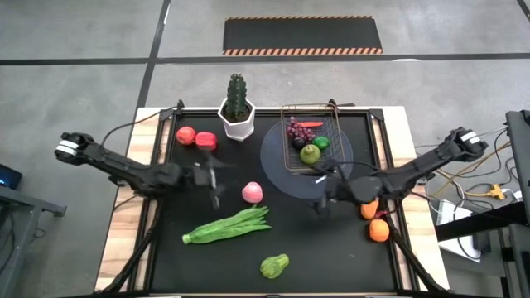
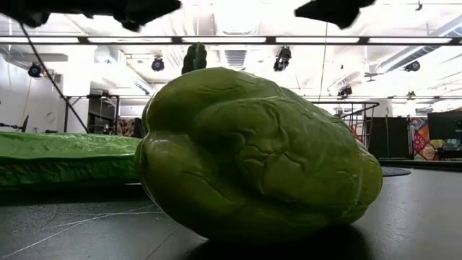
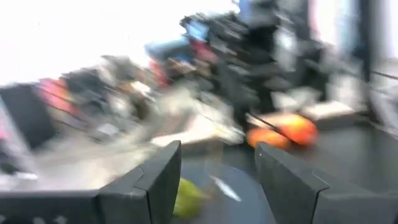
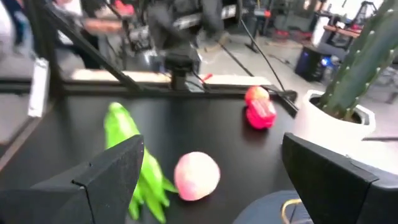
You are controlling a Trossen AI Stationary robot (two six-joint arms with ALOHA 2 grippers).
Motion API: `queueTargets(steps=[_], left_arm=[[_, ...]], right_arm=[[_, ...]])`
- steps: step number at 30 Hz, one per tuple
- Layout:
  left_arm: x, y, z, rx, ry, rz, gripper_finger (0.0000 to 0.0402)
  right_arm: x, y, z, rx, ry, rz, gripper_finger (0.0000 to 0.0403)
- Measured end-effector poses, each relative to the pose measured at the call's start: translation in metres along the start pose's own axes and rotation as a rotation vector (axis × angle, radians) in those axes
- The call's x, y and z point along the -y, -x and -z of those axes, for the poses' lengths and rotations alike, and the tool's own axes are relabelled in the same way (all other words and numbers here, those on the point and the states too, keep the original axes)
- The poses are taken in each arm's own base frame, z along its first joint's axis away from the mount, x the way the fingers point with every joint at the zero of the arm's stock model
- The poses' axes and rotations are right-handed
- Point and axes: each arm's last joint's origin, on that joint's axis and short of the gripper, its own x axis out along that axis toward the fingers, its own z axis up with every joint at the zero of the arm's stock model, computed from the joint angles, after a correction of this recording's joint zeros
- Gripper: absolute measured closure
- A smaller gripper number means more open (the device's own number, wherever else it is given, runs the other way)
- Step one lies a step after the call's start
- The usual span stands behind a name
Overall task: Build produce basket
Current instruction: Put the red bell pepper into the gold wire basket
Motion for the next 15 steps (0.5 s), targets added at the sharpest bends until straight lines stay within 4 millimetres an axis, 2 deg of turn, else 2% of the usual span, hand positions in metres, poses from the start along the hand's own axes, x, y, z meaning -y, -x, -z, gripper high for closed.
queueTargets(steps=[3, 9, 12, 15], left_arm=[[-0.013, 0.016, -0.006, 0.126, -0.036, -0.148, 0.0213], [-0.027, 0.048, -0.002, 0.279, -0.053, -0.24, 0.0213], [-0.032, 0.057, 0.004, 0.262, 0.004, -0.309, 0.0213], [-0.035, 0.059, 0.01, 0.149, 0.075, -0.407, 0.0213]], right_arm=[[0.002, -0.024, -0.02, -0.075, 0.061, 0.043, 0.0039], [0.019, -0.077, -0.054, -0.266, 0.149, 0.082, 0.0039], [0.027, -0.096, -0.06, -0.377, 0.186, 0.052, 0.0039], [0.032, -0.104, -0.063, -0.478, 0.212, 0.05, 0.0039]])
